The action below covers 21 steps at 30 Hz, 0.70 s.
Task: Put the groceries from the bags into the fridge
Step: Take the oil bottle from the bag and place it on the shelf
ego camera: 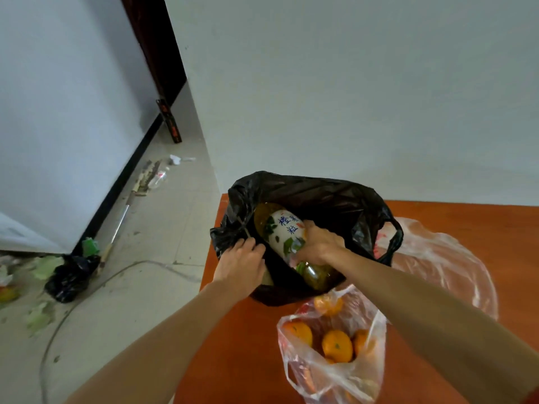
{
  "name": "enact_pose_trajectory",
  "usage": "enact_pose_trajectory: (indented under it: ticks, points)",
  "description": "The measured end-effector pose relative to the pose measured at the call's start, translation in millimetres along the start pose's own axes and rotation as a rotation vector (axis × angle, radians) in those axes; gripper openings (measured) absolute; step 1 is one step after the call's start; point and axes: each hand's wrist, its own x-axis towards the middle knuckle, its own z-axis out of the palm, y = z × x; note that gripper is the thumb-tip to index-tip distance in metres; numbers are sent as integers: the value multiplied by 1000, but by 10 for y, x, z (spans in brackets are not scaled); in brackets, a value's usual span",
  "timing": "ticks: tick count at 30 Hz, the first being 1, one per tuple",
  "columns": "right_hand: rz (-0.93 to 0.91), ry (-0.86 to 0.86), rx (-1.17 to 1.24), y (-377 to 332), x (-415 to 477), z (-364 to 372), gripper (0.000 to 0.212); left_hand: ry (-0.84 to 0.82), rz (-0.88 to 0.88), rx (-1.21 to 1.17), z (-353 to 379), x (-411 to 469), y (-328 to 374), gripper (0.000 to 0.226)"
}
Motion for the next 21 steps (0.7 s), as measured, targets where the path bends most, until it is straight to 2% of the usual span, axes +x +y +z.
enact_pose_trajectory:
  ticks: [5, 10, 13, 18, 21]
  points:
    - [-130, 88, -29, 306, -334, -394, 122, 120, -93, -204, -323, 511, 196, 39]
    - [-237, 241, -31, 781, -727, -635, 121, 128, -208, -319, -664, 1054, 465, 51]
    - [-265, 328, 8, 1063, -898, -656, 118, 73, -277, -608, -780, 1307, 595, 51]
    - [-249, 488, 123, 1364, -1029, -568, 116, 14, -326, -1111, -1065, 1482, 846, 39]
    - [-235, 530, 205, 1435, -1032, -499, 121, -3, -251, -1128, -1195, 1523, 1044, 34]
